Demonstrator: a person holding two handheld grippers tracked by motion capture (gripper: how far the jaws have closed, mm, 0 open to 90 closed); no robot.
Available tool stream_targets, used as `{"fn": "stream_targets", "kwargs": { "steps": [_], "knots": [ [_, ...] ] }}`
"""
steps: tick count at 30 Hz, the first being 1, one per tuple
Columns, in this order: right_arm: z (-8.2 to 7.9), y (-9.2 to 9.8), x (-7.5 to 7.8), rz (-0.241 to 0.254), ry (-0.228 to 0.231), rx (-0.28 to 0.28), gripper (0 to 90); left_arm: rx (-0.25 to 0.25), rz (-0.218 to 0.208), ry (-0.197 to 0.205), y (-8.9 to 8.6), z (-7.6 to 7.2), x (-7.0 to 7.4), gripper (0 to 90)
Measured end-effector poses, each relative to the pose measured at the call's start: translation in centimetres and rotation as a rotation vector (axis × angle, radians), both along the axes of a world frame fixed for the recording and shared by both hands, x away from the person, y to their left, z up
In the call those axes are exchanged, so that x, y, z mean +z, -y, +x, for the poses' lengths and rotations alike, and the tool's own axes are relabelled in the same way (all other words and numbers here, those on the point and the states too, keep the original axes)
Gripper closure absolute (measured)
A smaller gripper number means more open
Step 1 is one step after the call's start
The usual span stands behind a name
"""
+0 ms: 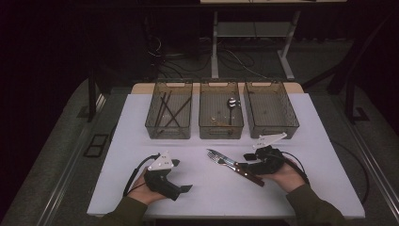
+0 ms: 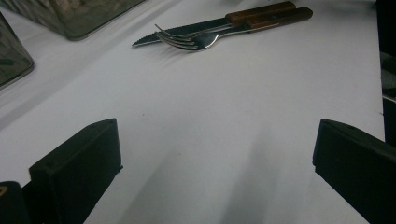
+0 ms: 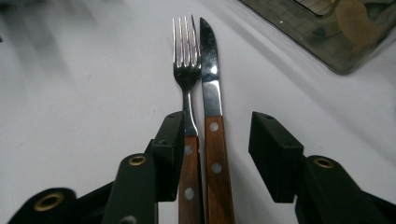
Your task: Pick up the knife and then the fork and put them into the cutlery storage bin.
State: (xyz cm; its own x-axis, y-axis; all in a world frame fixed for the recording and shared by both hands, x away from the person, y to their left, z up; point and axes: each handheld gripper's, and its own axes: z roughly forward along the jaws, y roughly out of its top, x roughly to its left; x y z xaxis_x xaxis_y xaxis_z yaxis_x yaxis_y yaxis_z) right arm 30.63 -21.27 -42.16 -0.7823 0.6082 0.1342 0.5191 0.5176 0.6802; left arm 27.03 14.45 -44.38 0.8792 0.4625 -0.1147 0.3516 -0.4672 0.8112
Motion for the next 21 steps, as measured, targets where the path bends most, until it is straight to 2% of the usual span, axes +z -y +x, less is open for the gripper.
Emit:
{"fn": "stream_targets", "kwargs": {
  "steps": [4, 12, 21],
  "knots": [
    [0.6, -1.0, -0.1, -0.017, -0.001, -0.017, 57.7, 0.003, -0.007, 0.000, 0.1, 0.0, 0.0, 0.2],
    [1.6, -2.7, -0.9, -0.054, 0.003, -0.005, 68.4, 0.001, -0.009, 0.001, 0.0, -0.1, 0.0, 0.2],
    [1.8, -3.4, -1.7, -0.101, 0.005, 0.016, 71.0, -0.001, -0.010, 0.001, 0.0, 0.0, 0.0, 0.2]
  ]
}}
